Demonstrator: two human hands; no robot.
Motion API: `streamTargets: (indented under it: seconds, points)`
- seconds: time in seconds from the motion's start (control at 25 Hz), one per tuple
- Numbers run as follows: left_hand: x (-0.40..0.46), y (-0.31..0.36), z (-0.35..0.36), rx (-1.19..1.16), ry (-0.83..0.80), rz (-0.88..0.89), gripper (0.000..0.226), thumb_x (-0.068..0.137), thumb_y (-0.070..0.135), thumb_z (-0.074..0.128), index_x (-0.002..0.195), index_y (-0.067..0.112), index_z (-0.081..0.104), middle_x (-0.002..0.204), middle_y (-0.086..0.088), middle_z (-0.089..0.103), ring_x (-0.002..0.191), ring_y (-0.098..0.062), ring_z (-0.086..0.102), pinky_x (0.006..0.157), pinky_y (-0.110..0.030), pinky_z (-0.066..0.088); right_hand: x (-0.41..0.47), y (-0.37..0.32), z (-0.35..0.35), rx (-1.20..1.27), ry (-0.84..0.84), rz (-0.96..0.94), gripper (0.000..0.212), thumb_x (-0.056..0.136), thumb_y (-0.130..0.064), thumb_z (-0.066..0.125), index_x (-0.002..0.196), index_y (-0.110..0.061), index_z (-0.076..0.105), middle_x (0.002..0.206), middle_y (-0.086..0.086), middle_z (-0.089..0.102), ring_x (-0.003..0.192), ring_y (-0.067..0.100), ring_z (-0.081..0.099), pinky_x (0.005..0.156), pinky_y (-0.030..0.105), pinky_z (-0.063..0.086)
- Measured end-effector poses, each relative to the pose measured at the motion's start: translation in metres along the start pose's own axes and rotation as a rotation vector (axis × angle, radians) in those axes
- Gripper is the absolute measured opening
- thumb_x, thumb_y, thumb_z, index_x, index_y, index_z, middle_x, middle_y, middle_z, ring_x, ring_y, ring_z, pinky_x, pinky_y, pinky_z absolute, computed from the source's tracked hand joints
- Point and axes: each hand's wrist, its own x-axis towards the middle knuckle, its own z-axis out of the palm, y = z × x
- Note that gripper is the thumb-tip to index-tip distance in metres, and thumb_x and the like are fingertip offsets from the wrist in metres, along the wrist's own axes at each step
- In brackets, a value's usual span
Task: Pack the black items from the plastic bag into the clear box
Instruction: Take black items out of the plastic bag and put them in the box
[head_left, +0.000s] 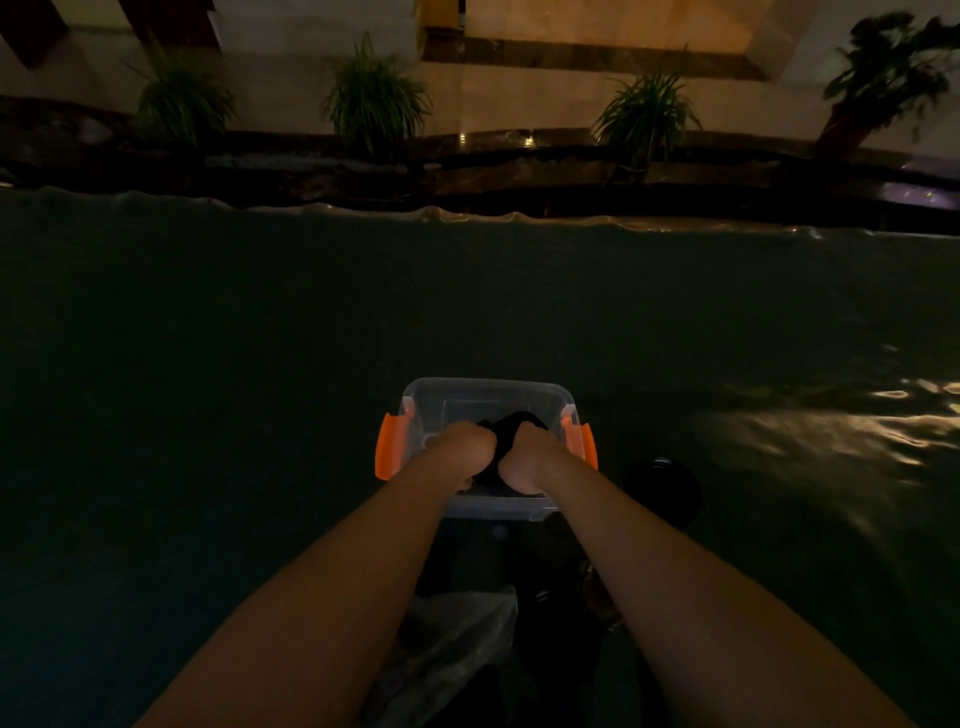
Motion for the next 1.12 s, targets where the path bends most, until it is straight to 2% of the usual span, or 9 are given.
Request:
streamTargets:
  seconds: [0.08, 0.16, 0.24, 0.32, 0.44, 0.6, 0.72, 0.88, 1.12]
  points:
    - [0.003, 0.001, 0.002, -0.069, -0.061, -0.057, 0.035, 0.096, 0.034, 0.063, 0.109, 0.003, 0.056, 0.093, -0.02, 0.057, 0.099, -0.027, 0.063, 0.087, -0.032, 0.049, 0.001, 0.011, -0.001, 0.035, -0.043, -0.01, 0.011, 0.101, -0.019, 0.061, 0.1, -0.03, 0.057, 0.095, -0.003, 0.059, 0.084, 0.01, 0.053, 0.09, 0.034, 0.044]
    - [0.005, 0.005, -0.003, -0.073, -0.096, -0.065, 0.034, 0.096, 0.035, 0.062, 0.111, 0.005, 0.054, 0.106, -0.017, 0.06, 0.099, -0.027, 0.061, 0.096, -0.033, 0.048, 0.0, 0.015, -0.002, 0.165, -0.101, 0.042, 0.021, 0.103, -0.018, 0.059, 0.09, -0.033, 0.051, 0.091, -0.001, 0.057, 0.081, 0.01, 0.054, 0.084, 0.032, 0.045]
    - [-0.001, -0.001, -0.013, -0.025, -0.073, -0.016, 0.032, 0.097, 0.035, 0.062, 0.109, 0.007, 0.053, 0.091, -0.015, 0.056, 0.078, -0.025, 0.054, 0.088, -0.031, 0.044, -0.002, 0.013, -0.002, 0.429, -0.143, 0.172, 0.006, 0.102, -0.017, 0.058, 0.105, -0.022, 0.058, 0.109, 0.009, 0.063, 0.099, 0.02, 0.063, 0.09, 0.035, 0.056]
    - [-0.006, -0.008, -0.021, -0.023, -0.082, 0.059, 0.03, 0.097, 0.039, 0.06, 0.108, 0.01, 0.057, 0.082, -0.01, 0.054, 0.07, -0.021, 0.051, 0.08, -0.032, 0.043, 0.001, 0.008, -0.001, 0.627, -0.169, 0.208, 0.025, 0.1, -0.015, 0.061, 0.124, -0.014, 0.057, 0.122, 0.014, 0.064, 0.109, 0.026, 0.065, 0.092, 0.037, 0.059]
    - [-0.007, -0.026, -0.031, 0.174, -0.023, 0.328, 0.037, 0.101, 0.044, 0.05, 0.12, 0.013, 0.059, 0.094, -0.004, 0.062, 0.084, -0.016, 0.059, 0.085, -0.034, 0.049, 0.004, -0.005, 0.008, 0.732, -0.15, 0.15, 0.027, 0.102, -0.02, 0.06, 0.128, -0.013, 0.06, 0.125, 0.013, 0.067, 0.113, 0.027, 0.067, 0.096, 0.038, 0.058]
    - [-0.029, -0.043, -0.057, 0.647, 0.301, 0.711, 0.044, 0.101, 0.04, 0.048, 0.137, 0.016, 0.048, 0.118, -0.008, 0.063, 0.092, -0.017, 0.057, 0.08, -0.034, 0.052, 0.007, -0.017, 0.017, 0.71, -0.115, 0.071, 0.012, 0.104, -0.024, 0.056, 0.111, -0.02, 0.065, 0.113, 0.009, 0.071, 0.106, 0.022, 0.068, 0.098, 0.042, 0.057]
    - [-0.041, -0.069, -0.084, 0.736, 0.41, 0.833, 0.056, 0.095, 0.049, 0.054, 0.144, 0.025, 0.042, 0.142, -0.006, 0.053, 0.126, -0.023, 0.052, 0.1, -0.043, 0.049, 0.005, -0.028, 0.016, 0.686, -0.137, 0.048, 0.014, 0.095, -0.015, 0.066, 0.108, -0.02, 0.066, 0.11, 0.009, 0.072, 0.103, 0.022, 0.069, 0.098, 0.043, 0.057]
    - [-0.038, -0.121, -0.131, 0.678, 0.471, 0.774, 0.076, 0.09, 0.063, 0.051, 0.153, 0.026, 0.029, 0.154, -0.004, 0.042, 0.141, -0.025, 0.039, 0.11, -0.047, 0.043, 0.004, -0.033, 0.017, 0.591, -0.154, 0.069, 0.029, 0.092, -0.017, 0.07, 0.119, -0.019, 0.061, 0.115, 0.007, 0.066, 0.105, 0.023, 0.065, 0.098, 0.044, 0.055]
    - [-0.033, -0.177, -0.15, 0.737, 0.483, 0.668, 0.078, 0.091, 0.067, 0.044, 0.155, 0.026, 0.028, 0.154, -0.004, 0.043, 0.141, -0.025, 0.04, 0.109, -0.044, 0.044, 0.002, -0.036, 0.018, 0.566, -0.144, 0.111, 0.03, 0.093, -0.017, 0.07, 0.121, -0.018, 0.059, 0.117, 0.007, 0.065, 0.106, 0.022, 0.063, 0.102, 0.046, 0.053]
